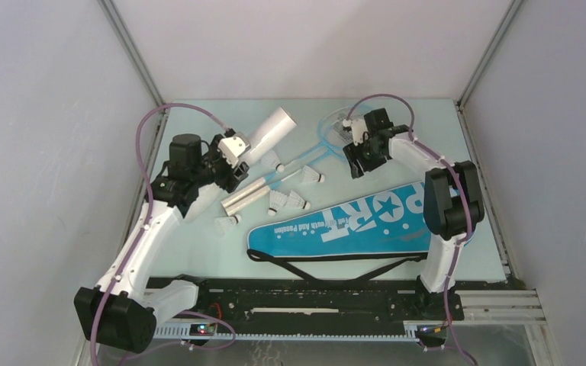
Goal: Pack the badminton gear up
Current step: Place the lid at the center of the board, then pick up the shuttlecock at the center of the board.
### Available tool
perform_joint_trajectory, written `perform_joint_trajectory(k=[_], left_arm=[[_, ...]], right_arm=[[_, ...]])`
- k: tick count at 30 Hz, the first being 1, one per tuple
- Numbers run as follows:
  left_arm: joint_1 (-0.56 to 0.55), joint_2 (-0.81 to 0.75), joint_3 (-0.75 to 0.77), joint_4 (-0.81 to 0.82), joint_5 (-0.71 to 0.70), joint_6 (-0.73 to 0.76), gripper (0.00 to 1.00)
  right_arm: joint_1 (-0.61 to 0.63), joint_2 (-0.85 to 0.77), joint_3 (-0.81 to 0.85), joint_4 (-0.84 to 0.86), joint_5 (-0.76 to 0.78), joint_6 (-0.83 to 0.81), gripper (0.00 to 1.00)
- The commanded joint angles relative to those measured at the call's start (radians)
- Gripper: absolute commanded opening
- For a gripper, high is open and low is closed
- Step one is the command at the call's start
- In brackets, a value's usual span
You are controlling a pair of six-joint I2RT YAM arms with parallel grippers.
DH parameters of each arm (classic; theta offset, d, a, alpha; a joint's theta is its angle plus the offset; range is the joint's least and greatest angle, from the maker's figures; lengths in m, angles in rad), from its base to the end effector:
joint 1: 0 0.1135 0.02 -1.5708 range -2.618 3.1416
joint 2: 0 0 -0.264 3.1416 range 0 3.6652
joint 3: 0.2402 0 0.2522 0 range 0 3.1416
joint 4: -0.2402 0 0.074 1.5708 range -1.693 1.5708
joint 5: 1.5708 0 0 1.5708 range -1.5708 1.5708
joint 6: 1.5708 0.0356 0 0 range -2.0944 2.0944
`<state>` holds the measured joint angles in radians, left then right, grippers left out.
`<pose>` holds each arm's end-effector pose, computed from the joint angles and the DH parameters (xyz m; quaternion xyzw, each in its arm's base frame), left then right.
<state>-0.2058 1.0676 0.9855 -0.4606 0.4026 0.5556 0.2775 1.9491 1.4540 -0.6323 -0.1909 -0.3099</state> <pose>0.2254 -0.0613 0.3294 0.4083 0.7556 -0.0876 0.5047 0.3908 0.1183 0.1968 -0.3012 0.9234 0.0894 0.2204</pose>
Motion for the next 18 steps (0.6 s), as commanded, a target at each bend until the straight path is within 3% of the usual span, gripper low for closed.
perform_joint_trajectory(k=[1,9,18], left_arm=[[0.034,-0.021,0.029,0.068,0.031,-0.05,0.05],[0.141,-0.041,0.038,0.103,0.098,-0.146,0.06],[0.183,-0.077,0.033,0.117,0.089,-0.162,0.06]], right_arm=[[0.049,-0.11,0.054,0.006,-0.087,0.018,0.67],[0.159,-0.021,0.239,-0.036,-0.175,0.06,0.67],[0.31,0.148,0.394,-0.04,0.179,0.229,0.67]])
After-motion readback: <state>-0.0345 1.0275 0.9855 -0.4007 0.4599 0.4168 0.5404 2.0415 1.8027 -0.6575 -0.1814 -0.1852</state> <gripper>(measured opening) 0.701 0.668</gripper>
